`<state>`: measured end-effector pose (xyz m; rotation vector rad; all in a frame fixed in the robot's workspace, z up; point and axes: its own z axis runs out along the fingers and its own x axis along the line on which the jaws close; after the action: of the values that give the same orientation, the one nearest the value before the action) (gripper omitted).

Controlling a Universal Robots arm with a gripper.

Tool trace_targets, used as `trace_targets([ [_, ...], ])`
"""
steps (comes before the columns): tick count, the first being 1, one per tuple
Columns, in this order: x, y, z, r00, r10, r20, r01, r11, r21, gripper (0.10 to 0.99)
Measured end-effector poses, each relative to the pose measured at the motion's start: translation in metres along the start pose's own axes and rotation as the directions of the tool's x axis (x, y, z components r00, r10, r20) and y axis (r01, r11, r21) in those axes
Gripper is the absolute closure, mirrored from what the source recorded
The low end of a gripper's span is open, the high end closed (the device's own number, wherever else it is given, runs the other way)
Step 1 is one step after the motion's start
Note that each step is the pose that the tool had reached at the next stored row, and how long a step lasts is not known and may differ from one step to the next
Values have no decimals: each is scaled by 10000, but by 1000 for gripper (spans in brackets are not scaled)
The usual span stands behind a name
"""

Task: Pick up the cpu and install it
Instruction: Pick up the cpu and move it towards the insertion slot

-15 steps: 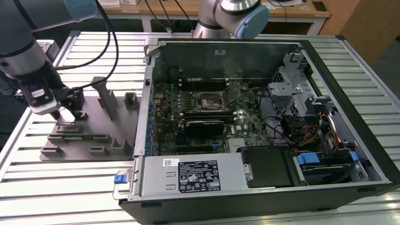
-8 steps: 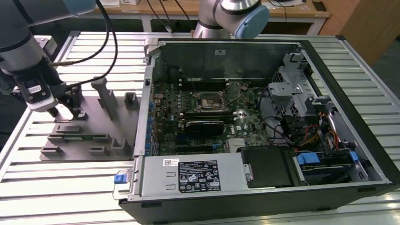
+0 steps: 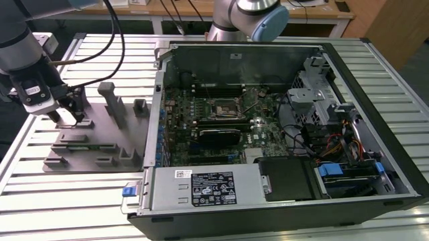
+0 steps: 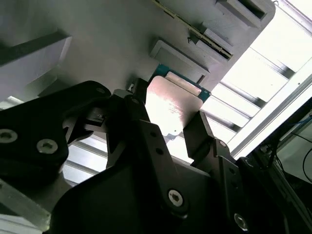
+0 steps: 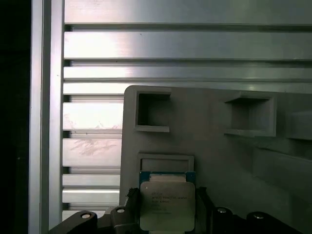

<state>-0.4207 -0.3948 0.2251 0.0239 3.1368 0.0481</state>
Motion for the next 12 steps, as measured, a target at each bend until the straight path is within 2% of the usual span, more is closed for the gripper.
trace_targets([
  [12,-1,5,-165,10000,-1,14,1,10000,0,541],
])
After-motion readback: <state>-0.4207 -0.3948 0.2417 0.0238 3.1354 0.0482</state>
